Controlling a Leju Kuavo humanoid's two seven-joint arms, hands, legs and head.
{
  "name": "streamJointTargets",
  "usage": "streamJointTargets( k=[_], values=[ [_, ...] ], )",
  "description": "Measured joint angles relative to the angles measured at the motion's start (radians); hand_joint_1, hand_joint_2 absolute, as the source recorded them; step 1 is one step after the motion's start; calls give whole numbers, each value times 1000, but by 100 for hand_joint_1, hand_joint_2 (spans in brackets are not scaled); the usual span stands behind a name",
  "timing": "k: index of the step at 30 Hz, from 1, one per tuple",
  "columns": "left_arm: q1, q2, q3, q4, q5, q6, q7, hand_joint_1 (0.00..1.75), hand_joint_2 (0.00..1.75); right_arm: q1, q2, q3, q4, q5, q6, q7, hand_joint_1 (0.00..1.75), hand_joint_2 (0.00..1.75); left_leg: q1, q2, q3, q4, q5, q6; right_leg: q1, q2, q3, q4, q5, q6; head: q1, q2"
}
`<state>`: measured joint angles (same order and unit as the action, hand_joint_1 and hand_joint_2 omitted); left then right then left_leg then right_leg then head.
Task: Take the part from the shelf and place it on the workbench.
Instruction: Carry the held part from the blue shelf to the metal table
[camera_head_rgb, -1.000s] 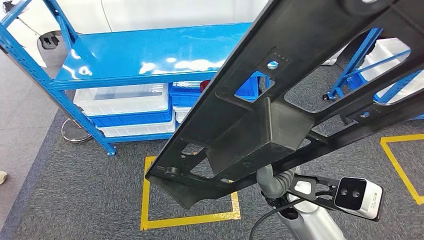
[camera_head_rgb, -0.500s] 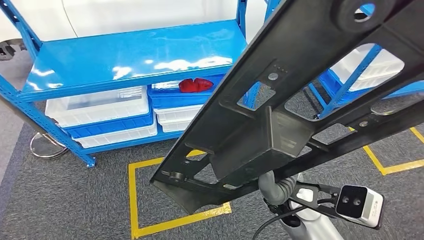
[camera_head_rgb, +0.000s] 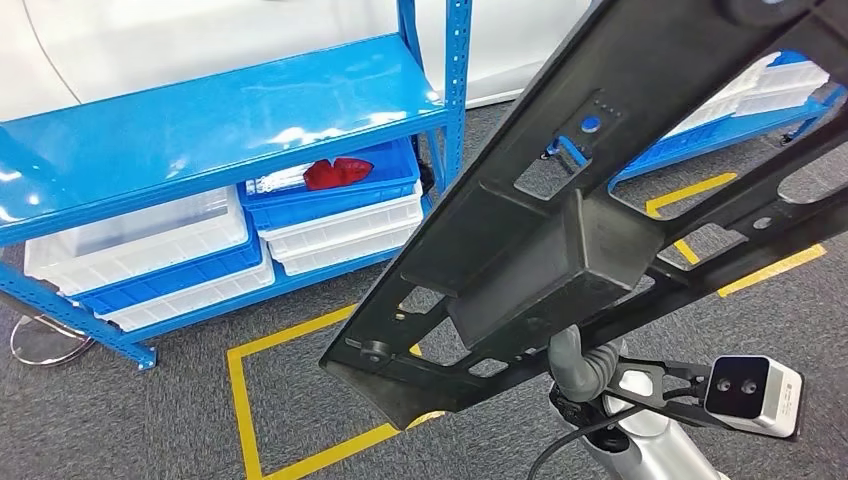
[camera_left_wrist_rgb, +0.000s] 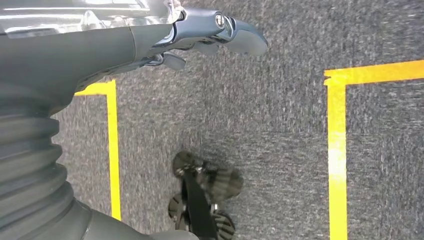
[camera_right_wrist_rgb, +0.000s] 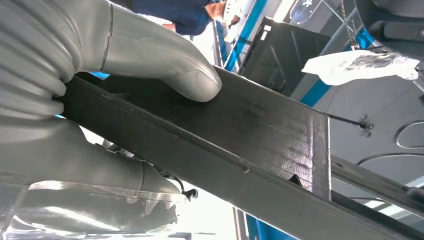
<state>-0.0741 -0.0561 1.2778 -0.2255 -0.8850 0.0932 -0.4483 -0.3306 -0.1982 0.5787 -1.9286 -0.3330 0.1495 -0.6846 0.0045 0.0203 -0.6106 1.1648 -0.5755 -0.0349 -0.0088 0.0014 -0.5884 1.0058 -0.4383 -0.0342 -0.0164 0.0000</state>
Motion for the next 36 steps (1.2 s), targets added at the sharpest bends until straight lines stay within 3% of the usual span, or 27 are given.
streamJointTargets(
  k=[2,3,4,5,7,9,11,13,15,17,18,19,21,23,24,26,28,29,30,32,33,34,36],
  values=[
    [2,0,0,0,-3,1,-4,0,175,0,-6,9,-1,1,-9,-7,175,175,3,-9,-50,114,-41,-5,0,21,-3,1,2,-1,0,0],
    [1,0,0,0,-4,1,-7,0,175,0,-10,13,-1,-3,-13,-9,175,175,4,-10,-54,123,-33,-5,0,32,-4,1,3,0,0,0],
    [1,1,0,0,-4,0,-10,0,175,-1,-15,16,-1,-10,-15,-11,175,175,5,-13,-37,88,-5,-4,0,43,-3,2,4,1,0,0],
    [0,3,0,0,-6,0,-13,0,175,-3,-18,17,-1,-17,-14,-11,175,175,7,-21,-3,17,36,-2,0,55,-3,3,5,2,0,0],
    [-2,9,-1,0,-12,0,-15,0,175,-6,-20,18,-2,-21,-4,-12,175,175,10,-66,62,-119,89,5,-1,75,-6,6,7,9,1,0],
    [-4,15,-2,0,-22,2,-15,0,175,-4,-17,18,-5,-8,13,-12,175,175,8,-94,83,-169,95,12,-5,94,-15,7,13,22,0,0],
    [-7,20,-6,0,-30,2,-15,0,175,13,-11,14,-16,19,29,-12,175,175,9,-79,84,-178,101,20,-8,107,-22,5,19,36,-1,0],
    [-10,25,-9,0,-35,0,-14,0,175,31,-2,7,-31,45,45,-12,175,175,12,-57,88,-192,110,32,-4,74,-37,35,-3,45,2,0],
    [-10,28,-9,0,-39,0,-13,0,175,47,12,-3,-44,65,65,-12,175,175,10,-32,89,-198,114,40,-2,24,-88,146,-66,51,7,0],
    [-8,32,-10,0,-44,-1,-13,0,175,73,31,-19,-55,82,96,-12,175,175,7,-6,86,-196,113,41,-5,9,-145,271,-116,54,9,0],
    [-7,35,-10,0,-46,-2,-15,0,175,86,41,-27,-60,87,111,-12,175,175,6,5,85,-194,112,41,-6,6,-152,291,-117,55,9,0],
    [-7,38,-10,0,-47,-4,-16,0,175,96,49,-36,-66,89,124,-12,175,175,6,17,85,-192,111,40,-6,3,-137,268,-99,55,9,0],
    [-8,43,-11,0,-48,-7,-19,0,175,105,64,-55,-75,87,145,-12,175,175,5,36,85,-187,106,35,-4,-22,-59,131,-44,50,9,0],
    [-8,47,-11,0,-47,-6,-20,0,175,111,80,-75,-83,82,164,-13,175,175,1,52,85,-179,100,25,3,-47,-3,25,-16,36,8,0],
    [-8,50,-11,-1,-45,-5,-21,0,175,115,87,-83,-85,81,171,-13,175,175,-1,58,85,-178,98,19,7,-50,3,10,-16,29,8,0],
    [-9,53,-11,-1,-43,-2,-20,0,175,128,102,-96,-88,86,182,-13,175,175,-1,71,88,-179,97,9,9,-32,0,9,-12,17,8,0],
    [-10,53,-11,-1,-40,-1,-18,0,175,138,119,-103,-88,100,196,-13,175,175,3,49,79,-155,74,-2,5,-18,-1,2,-6,5,7,0],
    [-11,53,-11,-1,-39,0,-18,0,175,141,129,-105,-87,106,206,-13,175,175,5,29,61,-113,47,-7,2,-10,-1,0,-2,0,7,0],
    [-10,52,-11,-1,-38,0,-18,0,175,142,139,-106,-85,111,215,-13,175,175,7,7,33,-51,11,-10,2,-2,-3,-1,0,-4,7,0],
    [-8,51,-11,-1,-37,-2,-18,0,175,143,154,-108,-79,116,231,-13,175,175,7,-8,-29,86,-45,-14,4,17,-5,0,2,-8,7,0],
    [-7,50,-11,0,-38,-3,-18,0,175,143,159,-109,-76,117,236,-12,175,175,7,-10,-46,119,-48,-13,5,27,-6,0,2,-8,7,0],
    [-7,49,-11,0,-40,-6,-18,0,175,142,162,-109,-73,117,238,-11,175,175,7,-11,-43,110,-29,-12,5,38,-5,1,3,-8,7,0],
    [-9,47,-11,0,-46,-13,-17,0,175,135,169,-109,-69,114,238,-7,175,175,7,-29,15,-17,46,-4,5,60,-4,4,3,-7,7,0]
  ],
)
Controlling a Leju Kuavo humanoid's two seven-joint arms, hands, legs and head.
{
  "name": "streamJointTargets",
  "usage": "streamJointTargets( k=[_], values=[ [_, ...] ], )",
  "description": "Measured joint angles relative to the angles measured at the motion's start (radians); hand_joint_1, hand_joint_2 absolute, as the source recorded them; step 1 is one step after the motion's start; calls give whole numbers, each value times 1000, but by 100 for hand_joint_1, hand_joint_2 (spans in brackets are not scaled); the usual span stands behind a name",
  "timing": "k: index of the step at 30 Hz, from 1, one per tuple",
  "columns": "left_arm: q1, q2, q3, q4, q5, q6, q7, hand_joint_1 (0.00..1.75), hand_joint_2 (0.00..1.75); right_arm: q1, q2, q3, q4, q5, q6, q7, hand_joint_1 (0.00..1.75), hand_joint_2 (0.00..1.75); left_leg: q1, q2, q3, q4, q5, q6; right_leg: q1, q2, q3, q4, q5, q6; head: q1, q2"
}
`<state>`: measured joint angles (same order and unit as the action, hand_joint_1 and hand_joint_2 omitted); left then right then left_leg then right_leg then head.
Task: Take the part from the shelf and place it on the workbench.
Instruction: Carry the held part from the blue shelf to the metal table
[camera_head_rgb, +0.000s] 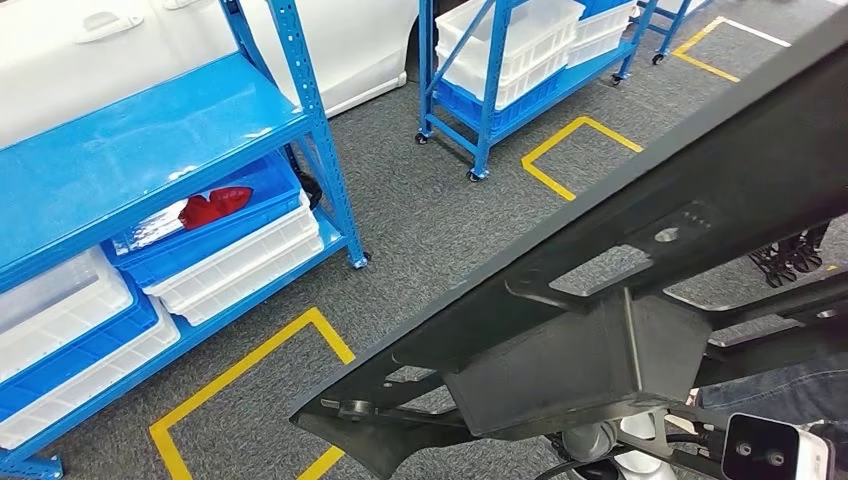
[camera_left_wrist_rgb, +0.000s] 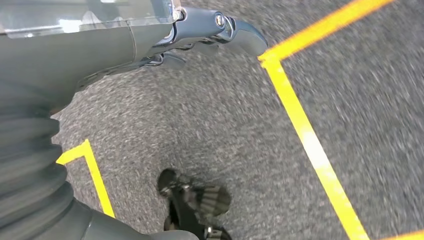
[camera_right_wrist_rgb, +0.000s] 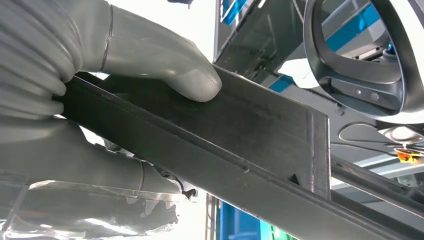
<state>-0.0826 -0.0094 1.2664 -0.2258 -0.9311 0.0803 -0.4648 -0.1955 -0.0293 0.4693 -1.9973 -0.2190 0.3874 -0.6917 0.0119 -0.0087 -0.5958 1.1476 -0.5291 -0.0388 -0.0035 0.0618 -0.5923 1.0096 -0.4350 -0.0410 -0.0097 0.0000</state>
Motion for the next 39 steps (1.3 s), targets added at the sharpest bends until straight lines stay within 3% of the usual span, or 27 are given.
streamJointTargets(
  k=[2,4,5,7,9,11,12,13,14,16,18,21,23,25,26,27,28,29,30,32,34,36,38,39],
  values=[
    [-2,-1,-1,0,-5,-9,1,0,175,-15,4,1,2,-10,-7,10,175,175,0,-41,56,-126,47,10,0,20,-5,4,3,7,0,0],
    [-5,-2,-3,0,-8,-15,-1,0,175,-31,6,1,4,-23,-17,21,175,175,-3,-58,68,-159,49,17,-4,40,-13,3,10,21,0,0],
    [-6,-3,-4,0,-9,-16,-2,0,175,-38,7,1,5,-29,-23,27,175,175,-3,-49,69,-163,52,22,-5,49,-17,1,14,29,-1,0],
    [-11,-4,-9,0,-11,-18,-3,0,175,-54,7,2,7,-39,-35,36,175,175,0,-28,73,-176,62,34,-4,27,-26,14,3,40,0,0],
    [-12,-6,-13,0,-16,-18,-3,0,175,-74,7,3,9,-46,-47,42,175,175,1,-4,75,-186,70,42,-3,-25,-66,102,-51,47,5,0],
    [-10,-7,-17,0,-21,-17,1,0,175,-84,7,6,13,-48,-61,44,175,175,-1,20,73,-185,70,44,-5,-49,-129,240,-113,54,7,0],
    [-10,-8,-18,0,-23,-16,4,0,175,-86,6,7,15,-48,-68,45,175,175,-1,31,72,-183,69,44,-7,-52,-148,283,-124,57,7,0],
    [-11,-9,-19,0,-24,-16,5,0,175,-87,6,8,17,-48,-73,45,175,175,-1,42,72,-182,68,43,-8,-54,-146,285,-115,59,7,0],
    [-12,-11,-21,0,-25,-15,7,0,175,-89,6,9,19,-48,-77,45,175,175,-1,52,72,-180,66,42,-9,-59,-123,244,-89,59,8,0],
    [-16,-16,-23,0,-28,-15,10,0,175,-98,5,13,20,-48,-86,41,175,175,-4,68,72,-173,59,36,-5,-90,-43,99,-32,53,7,0],
    [-20,-20,-25,0,-29,-14,12,0,175,-106,3,19,20,-48,-93,35,175,175,-8,81,71,-167,54,27,1,-110,-1,12,-11,40,7,0],
    [-26,-26,-28,0,-33,-13,16,0,175,-110,-1,26,21,-48,-98,32,175,175,-8,96,73,-165,48,12,3,-90,-2,-1,-9,22,7,0],
    [-30,-32,-34,1,-44,-11,26,0,175,-114,-4,31,22,-49,-109,30,175,175,-4,68,58,-127,18,2,-1,-75,-1,-8,-4,11,6,0],
    [-30,-39,-43,2,-62,-9,42,0,175,-119,-7,37,28,-50,-127,27,175,175,-1,30,4,-4,-50,-5,-2,-59,-2,-10,0,4,5,0],
    [-29,-43,-48,4,-71,-8,50,0,175,-120,-10,39,33,-51,-136,26,175,175,0,22,-31,70,-80,-6,-1,-50,-3,-10,0,3,5,0],
    [-28,-48,-53,5,-78,-8,57,0,175,-119,-14,42,39,-49,-145,23,175,175,0,19,-57,123,-94,-7,-1,-39,-3,-9,1,2,5,0],
    [-27,-54,-59,6,-84,-8,62,0,175,-117,-18,46,44,-44,-153,19,175,175,0,18,-66,139,-87,-6,0,-29,-3,-9,1,2,4,0],
    [-28,-61,-64,6,-88,-8,66,0,175,-114,-22,50,49,-36,-161,13,175,175,0,17,-56,111,-60,-5,0,-18,-2,-8,1,2,4,0],
    [-29,-68,-69,7,-91,-7,68,0,175,-109,-25,55,53,-25,-167,8,175,175,1,10,-28,48,-21,-2,0,-6,-1,-6,0,3,4,0],
    [-32,-80,-74,8,-94,-5,73,0,175,-96,-29,65,60,-5,-175,-1,175,175,3,-27,36,-92,39,5,1,15,-3,-2,0,9,5,0],
    [-34,-93,-80,8,-96,-2,78,0,175,-77,-33,77,68,8,-175,-4,175,175,2,-50,62,-150,49,13,-1,33,-10,0,4,21,5,0],
    [-36,-105,-87,9,-100,0,84,0,175,-55,-36,83,75,17,-161,-4,175,175,0,-38,63,-158,50,22,-3,47,-17,-1,9,35,5,0],
    [-40,-117,-93,10,-102,2,86,0,175,-33,-38,81,78,25,-133,-4,175,175,3,-20,66,-169,58,36,-1,23,-28,21,-8,45,8,0],
    [-41,-121,-95,10,-102,2,87,0,175,-26,-38,79,79,27,-119,-4,175,175,4,-9,68,-174,61,42,0,1,-46,59,-31,49,11,0]
  ],
)
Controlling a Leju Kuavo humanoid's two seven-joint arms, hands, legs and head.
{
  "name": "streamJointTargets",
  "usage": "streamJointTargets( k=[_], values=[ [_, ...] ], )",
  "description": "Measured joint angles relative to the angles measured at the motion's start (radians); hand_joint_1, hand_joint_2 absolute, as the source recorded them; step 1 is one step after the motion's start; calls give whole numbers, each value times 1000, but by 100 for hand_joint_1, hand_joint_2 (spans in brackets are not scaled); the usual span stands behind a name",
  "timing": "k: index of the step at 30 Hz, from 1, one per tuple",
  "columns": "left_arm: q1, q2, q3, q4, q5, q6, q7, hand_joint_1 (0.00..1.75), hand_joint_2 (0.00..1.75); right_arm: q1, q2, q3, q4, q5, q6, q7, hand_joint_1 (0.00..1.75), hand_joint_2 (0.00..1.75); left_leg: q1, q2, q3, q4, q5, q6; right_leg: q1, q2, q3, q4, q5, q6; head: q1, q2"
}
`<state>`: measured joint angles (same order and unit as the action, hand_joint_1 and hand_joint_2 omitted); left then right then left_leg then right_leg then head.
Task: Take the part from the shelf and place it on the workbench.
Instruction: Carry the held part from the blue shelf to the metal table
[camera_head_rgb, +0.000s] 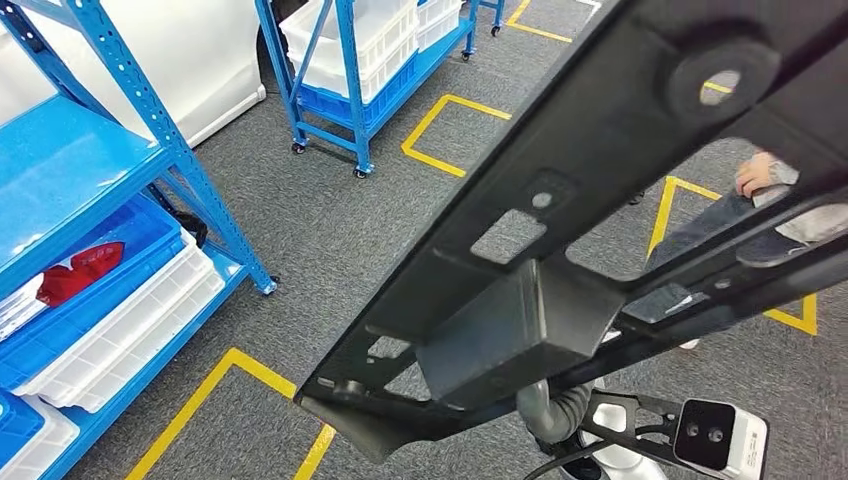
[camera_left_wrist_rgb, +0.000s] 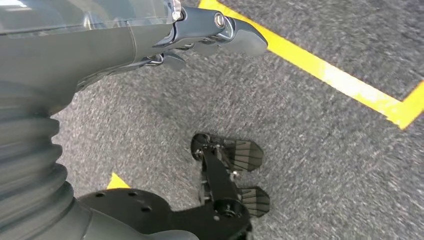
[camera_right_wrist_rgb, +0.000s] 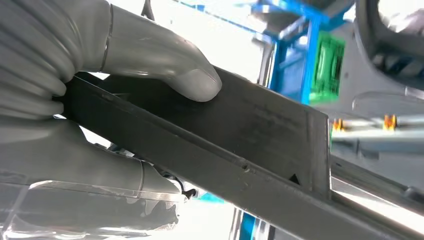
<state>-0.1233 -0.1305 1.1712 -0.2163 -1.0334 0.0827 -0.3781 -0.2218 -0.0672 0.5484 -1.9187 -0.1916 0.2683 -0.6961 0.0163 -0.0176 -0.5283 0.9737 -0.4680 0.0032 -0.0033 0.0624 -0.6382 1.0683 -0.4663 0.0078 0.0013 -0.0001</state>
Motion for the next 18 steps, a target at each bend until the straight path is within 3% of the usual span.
streamJointTargets(
  k=[2,4,5,6,7,9,11,13,15,17,18],
  values=[
    [2,-5,-2,0,-1,1,2,0,175,12,1,-7,3,3,23,0,175,175,-4,22,0,-1,1,5,-2,-41,-59,127,-64,4,5,0],
    [5,-7,-2,0,-1,-1,5,0,175,26,2,-16,8,8,39,0,175,175,-7,44,-1,0,0,6,-4,-52,-104,223,-94,6,6,0],
    [4,-8,-3,0,-1,-2,6,0,175,31,3,-20,10,12,44,0,175,175,-8,55,-2,2,-1,6,-4,-56,-99,217,-81,6,6,0],
    [2,-10,-3,0,-1,-3,6,0,175,34,5,-23,13,16,47,0,175,175,-8,65,-1,3,-3,5,-4,-61,-75,173,-55,5,6,0],
    [-1,-12,-3,0,-1,-4,6,0,175,35,7,-26,14,18,49,0,175,175,-9,74,0,5,-5,2,-3,-75,-34,100,-22,2,6,0],
    [-4,-15,-3,0,-1,-5,6,0,175,35,11,-29,16,20,49,0,175,175,-14,86,2,9,-12,-6,5,-111,31,-22,12,-9,5,0],
    [-5,-16,-4,0,-1,-5,6,0,175,37,14,-31,16,21,49,0,175,175,-18,100,4,11,-16,-16,12,-120,46,-57,12,-19,5,0],
    [-7,-17,-6,0,-5,-7,6,0,175,39,16,-33,16,27,47,0,175,175,-17,108,7,13,-22,-25,10,-99,45,-61,16,-29,5,0],
    [-10,-17,-12,0,-14,-9,9,0,175,36,18,-37,16,34,41,0,175,175,-14,77,-10,58,-56,-35,5,-82,46,-66,21,-40,2,0],
    [-12,-17,-19,0,-23,-10,17,0,175,34,20,-42,18,28,32,0,175,175,-11,37,-68,186,-123,-42,3,-63,46,-67,24,-45,-2,0],
    [-12,-17,-22,0,-26,-10,22,0,175,35,21,-44,20,23,30,0,175,175,-11,30,-102,259,-152,-43,4,-52,46,-67,24,-47,-3,0]
  ],
)
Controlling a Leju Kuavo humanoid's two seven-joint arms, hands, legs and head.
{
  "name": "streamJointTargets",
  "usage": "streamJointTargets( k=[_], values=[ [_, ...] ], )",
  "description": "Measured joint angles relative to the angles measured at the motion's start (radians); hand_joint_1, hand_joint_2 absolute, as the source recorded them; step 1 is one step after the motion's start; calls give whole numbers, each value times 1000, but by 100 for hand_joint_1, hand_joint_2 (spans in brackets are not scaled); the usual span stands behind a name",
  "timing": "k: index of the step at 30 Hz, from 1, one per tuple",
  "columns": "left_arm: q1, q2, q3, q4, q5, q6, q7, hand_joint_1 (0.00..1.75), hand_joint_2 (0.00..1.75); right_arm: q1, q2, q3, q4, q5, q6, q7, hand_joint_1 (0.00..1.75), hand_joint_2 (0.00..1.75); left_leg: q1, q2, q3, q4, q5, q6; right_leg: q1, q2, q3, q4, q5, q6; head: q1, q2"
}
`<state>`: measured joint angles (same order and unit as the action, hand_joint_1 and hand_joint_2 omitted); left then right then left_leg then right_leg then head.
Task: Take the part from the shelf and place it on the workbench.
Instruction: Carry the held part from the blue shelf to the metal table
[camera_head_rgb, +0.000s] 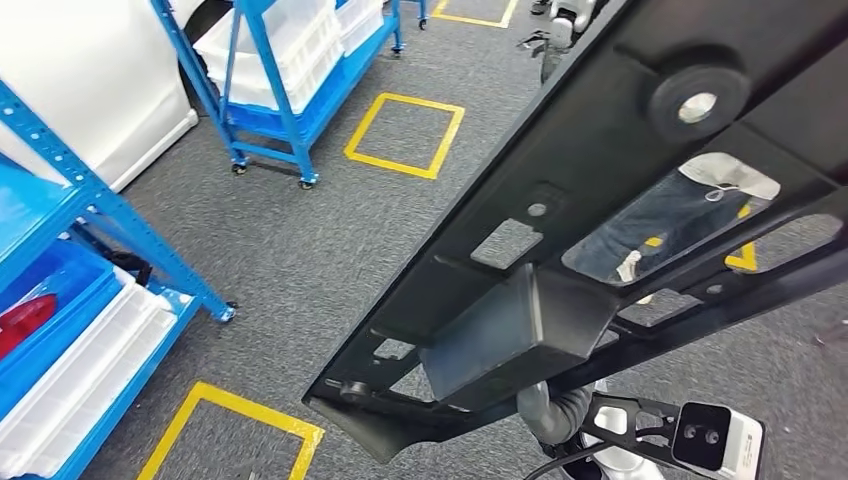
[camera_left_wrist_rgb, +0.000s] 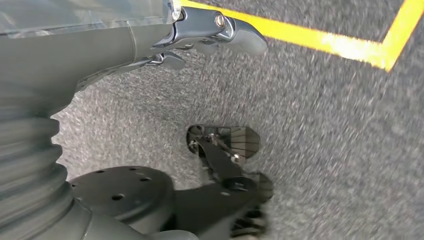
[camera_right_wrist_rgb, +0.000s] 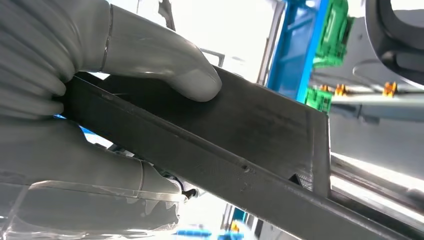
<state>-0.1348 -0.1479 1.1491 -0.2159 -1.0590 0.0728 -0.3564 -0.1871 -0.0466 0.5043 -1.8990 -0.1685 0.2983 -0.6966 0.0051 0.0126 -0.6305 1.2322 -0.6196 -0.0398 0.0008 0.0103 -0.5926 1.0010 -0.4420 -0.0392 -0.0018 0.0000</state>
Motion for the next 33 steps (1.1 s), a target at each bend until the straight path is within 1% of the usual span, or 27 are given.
streamJointTargets(
  k=[1,2,3,4,6,7,8,10,11,12,14,15,16,17,18,19,20,21,22,23,25,27,29,30,31,32,33],
  values=[
    [0,0,-2,0,-2,-1,4,0,175,4,0,-2,2,-4,0,0,175,175,0,-2,-24,48,-11,0,1,12,0,0,0,-1,0,0],
    [0,-1,-4,0,-3,-2,6,0,175,10,0,-5,4,-5,2,0,175,175,0,-3,-31,56,0,2,2,23,1,1,0,-1,0,0],
    [1,-1,-5,0,-3,-3,7,0,175,18,0,-7,4,-3,7,0,175,175,0,-5,-18,22,30,5,3,35,3,1,0,-1,0,0],
    [1,-1,-6,0,-3,-3,8,0,175,27,1,-9,3,1,12,0,175,175,0,-13,11,-46,72,9,3,48,5,1,0,0,0,0],
    [4,0,-6,0,-3,-3,8,0,175,43,4,-11,0,14,22,0,175,175,0,-54,73,-183,132,19,2,70,5,3,0,4,1,0],
    [6,0,-6,0,-3,-2,8,0,175,51,7,-11,-2,19,25,0,175,175,0,-71,89,-223,143,23,1,80,2,5,1,9,1,0],
    [8,0,-6,0,-3,0,8,0,175,60,9,-11,-3,23,27,0,175,175,-1,-81,95,-238,141,26,-1,89,-2,5,3,15,0,0],
    [10,-1,-7,0,-3,2,8,0,175,75,11,-12,-5,29,30,0,175,175,-1,-66,99,-249,145,34,-4,103,-7,4,7,28,-2,0],
    [11,-2,-8,0,-3,2,7,0,175,81,12,-13,-6,31,31,0,175,175,1,-56,102,-256,149,40,-3,95,-11,11,1,33,-1,0],
    [12,-3,-9,0,-3,1,7,0,175,83,12,-14,-7,32,31,0,175,175,3,-44,105,-263,153,46,-1,76,-23,36,-17,38,0,0],
    [14,-3,-11,0,-5,-5,9,0,175,86,12,-17,-8,35,33,0,175,175,2,-20,107,-270,158,54,0,23,-77,152,-81,44,4,0],
    [17,-3,-12,0,-6,-8,12,0,175,86,12,-18,-7,38,34,0,175,175,0,-8,106,-270,158,55,-3,8,-112,224,-111,48,5,0],
    [19,-3,-13,0,-8,-11,15,0,175,86,12,-19,-6,40,35,0,175,175,-1,4,105,-269,157,55,-7,2,-137,277,-128,51,5,0],
    [20,-3,-14,0,-9,-13,17,0,175,86,12,-20,-3,42,35,0,175,175,-2,16,105,-269,156,55,-10,-2,-145,296,-127,54,5,0],
    [20,-3,-15,0,-9,-14,19,0,175,85,12,-20,0,43,35,0,175,175,-3,26,105,-268,156,54,-12,-6,-130,269,-106,56,5,0],
    [19,-4,-17,0,-9,-16,21,0,175,83,12,-20,3,43,33,0,175,175,-3,35,105,-266,154,53,-13,-14,-93,204,-73,56,5,0],
    [19,-6,-18,0,-9,-17,22,0,175,80,12,-20,7,43,30,0,175,175,-3,43,106,-264,152,50,-13,-33,-50,124,-46,54,5,0],
    [18,-8,-20,0,-9,-18,23,0,175,75,13,-20,11,42,26,0,175,175,-5,49,107,-262,149,46,-10,-48,-14,56,-25,49,4,0],
    [18,-10,-21,0,-9,-19,24,0,175,69,13,-19,15,41,20,0,175,175,-7,55,107,-260,147,42,-7,-59,8,13,-15,44,4,0],
    [19,-12,-22,0,-9,-18,25,0,175,62,14,-19,20,39,13,0,175,175,-9,61,107,-259,146,37,-3,-63,15,-3,-15,38,3,0],
    [19,-16,-24,0,-11,-13,27,0,175,45,14,-18,33,34,-4,0,175,175,-10,72,109,-259,145,26,-3,-45,13,-4,-9,28,2,0],
    [18,-19,-27,0,-16,-8,30,0,175,22,14,-15,48,27,-24,0,175,175,-7,52,99,-230,120,16,-8,-29,14,-12,-2,17,1,0],
    [20,-22,-29,0,-21,-8,32,0,175,-6,14,-5,63,20,-44,2,175,175,-2,13,51,-120,57,10,-9,-13,13,-17,3,8,-1,0],
    [21,-23,-29,1,-21,-8,33,0,175,-19,14,2,71,17,-55,5,175,175,-1,3,15,-44,24,8,-8,-3,11,-16,5,6,-2,0],
    [23,-25,-29,1,-22,-9,33,0,175,-29,14,8,78,14,-64,11,175,175,0,-2,-15,17,3,7,-7,7,10,-15,5,5,-3,0],
    [24,-26,-30,2,-23,-10,33,0,175,-37,13,14,84,10,-73,17,175,175,0,-3,-30,46,2,7,-6,18,8,-13,5,4,-3,0],
    [24,-28,-30,2,-24,-11,33,0,175,-45,13,19,90,8,-81,25,175,175,1,-4,-27,35,21,7,-5,29,8,-10,5,5,-3,0]
  ],
)
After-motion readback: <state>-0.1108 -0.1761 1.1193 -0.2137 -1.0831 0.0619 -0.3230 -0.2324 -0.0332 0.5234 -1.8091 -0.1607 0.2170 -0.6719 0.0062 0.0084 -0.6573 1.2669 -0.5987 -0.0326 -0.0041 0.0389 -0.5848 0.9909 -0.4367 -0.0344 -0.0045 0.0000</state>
